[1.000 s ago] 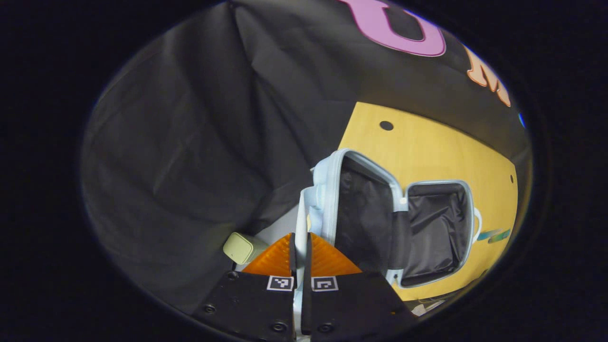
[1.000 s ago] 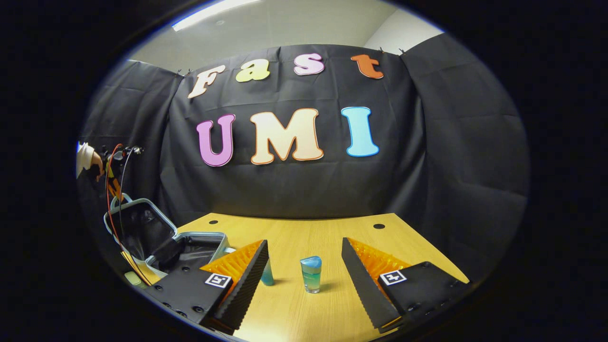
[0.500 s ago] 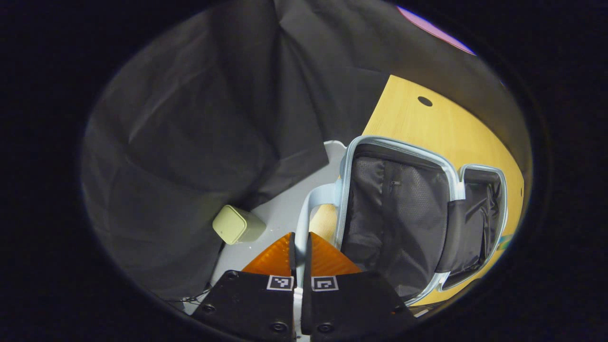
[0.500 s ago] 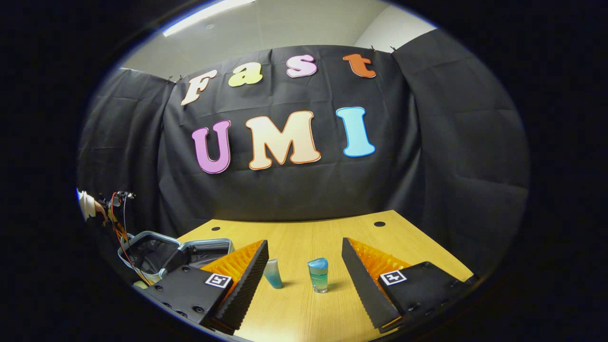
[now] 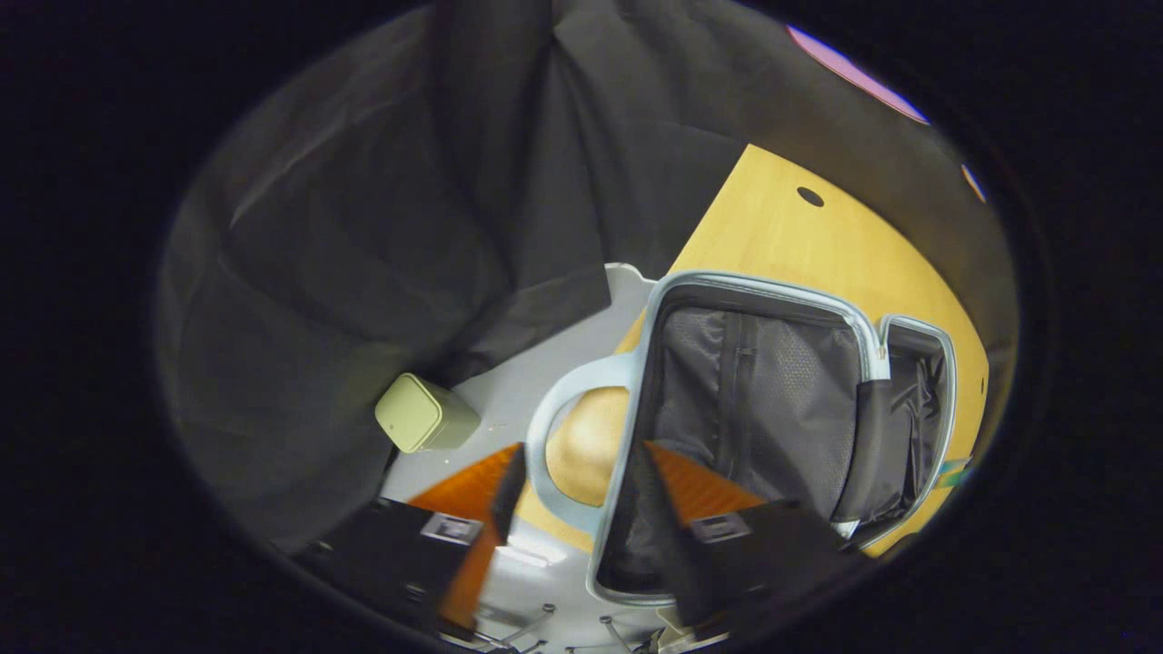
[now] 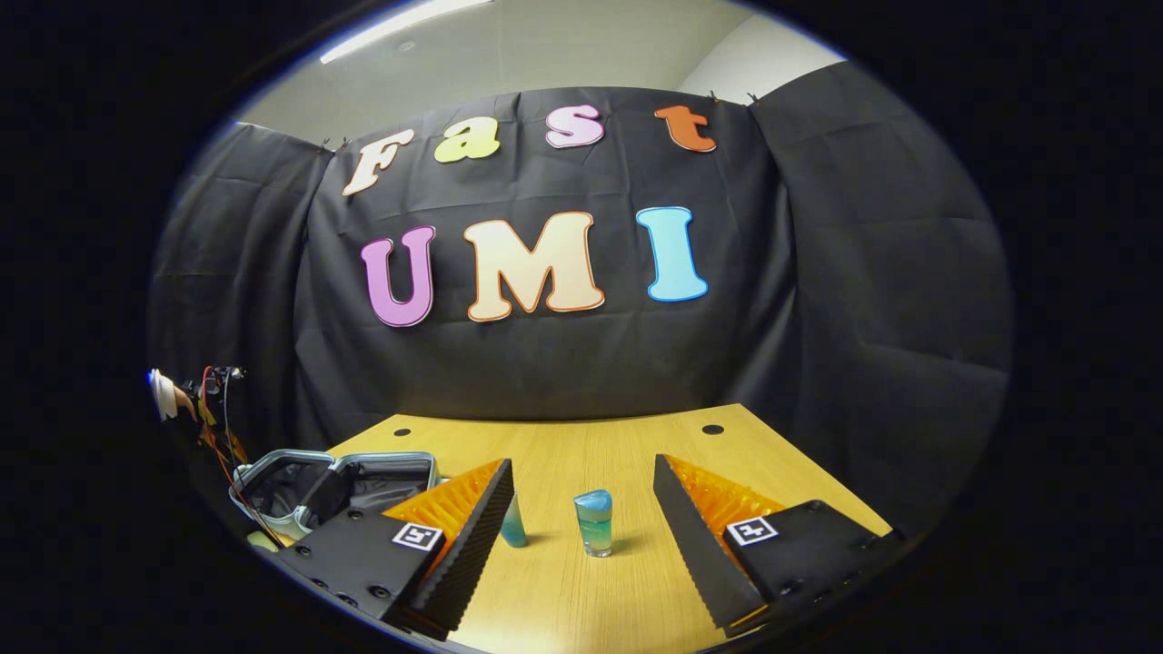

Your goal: First open the suitcase, pack the skin care products into it, and then close the suitcase.

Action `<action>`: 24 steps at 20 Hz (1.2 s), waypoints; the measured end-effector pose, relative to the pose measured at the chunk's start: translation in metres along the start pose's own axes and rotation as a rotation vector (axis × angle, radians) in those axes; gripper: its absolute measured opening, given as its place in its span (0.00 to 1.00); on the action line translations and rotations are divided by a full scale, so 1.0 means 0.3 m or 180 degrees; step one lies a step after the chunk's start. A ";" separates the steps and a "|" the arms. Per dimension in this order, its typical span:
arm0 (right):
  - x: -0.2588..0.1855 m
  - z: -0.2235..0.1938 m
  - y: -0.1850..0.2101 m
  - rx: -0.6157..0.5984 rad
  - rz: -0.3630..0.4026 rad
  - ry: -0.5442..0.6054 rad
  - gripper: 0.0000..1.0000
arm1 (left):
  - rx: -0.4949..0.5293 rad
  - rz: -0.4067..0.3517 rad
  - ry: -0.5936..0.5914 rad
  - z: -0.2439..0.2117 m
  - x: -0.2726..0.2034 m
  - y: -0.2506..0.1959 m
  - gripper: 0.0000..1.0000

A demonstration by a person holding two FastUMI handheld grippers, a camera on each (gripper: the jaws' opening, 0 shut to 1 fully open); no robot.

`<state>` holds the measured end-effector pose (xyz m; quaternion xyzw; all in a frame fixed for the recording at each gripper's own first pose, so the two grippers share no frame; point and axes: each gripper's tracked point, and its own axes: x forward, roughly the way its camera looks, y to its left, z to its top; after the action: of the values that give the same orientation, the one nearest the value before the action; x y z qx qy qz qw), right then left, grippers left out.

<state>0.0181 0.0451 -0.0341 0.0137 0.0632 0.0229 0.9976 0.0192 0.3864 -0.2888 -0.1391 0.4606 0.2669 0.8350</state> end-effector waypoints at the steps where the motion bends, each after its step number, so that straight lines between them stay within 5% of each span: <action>1: 0.003 -0.006 0.001 0.0013 0.0017 0.0005 0.95 | 0.0024 -0.0031 -0.0060 0.004 -0.027 -0.032 0.82; 2: 0.005 -0.011 0.001 0.0028 0.0038 0.0015 0.95 | 0.0055 -0.0072 -0.0137 0.003 -0.066 -0.072 1.00; 3: 0.007 -0.020 0.001 0.0036 0.0054 0.0030 0.95 | 0.0108 -0.0131 -0.0212 0.001 -0.103 -0.121 0.94; 7: 0.009 -0.039 -0.023 0.0045 0.0098 0.0080 0.97 | 0.0422 -0.0409 -0.0599 -0.042 -0.295 -0.361 0.94; 15: 0.035 -0.098 -0.094 0.0087 0.0200 0.0231 0.97 | 0.0373 -0.1441 -0.0687 -0.325 -0.527 -1.031 0.96; 20: 0.058 -0.154 -0.156 0.0066 0.0253 0.0356 0.97 | 0.0581 -0.1971 -0.0556 -0.511 -0.554 -1.424 0.96; 24: 0.061 -0.209 -0.231 0.0032 0.0241 0.0466 0.97 | 0.0671 -0.2064 -0.0653 -0.574 -0.482 -1.667 0.97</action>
<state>0.0313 -0.0219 -0.1005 0.0193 0.1355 0.0612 0.9887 0.1238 -0.1513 -0.2661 -0.1636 0.3313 -0.0484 0.9280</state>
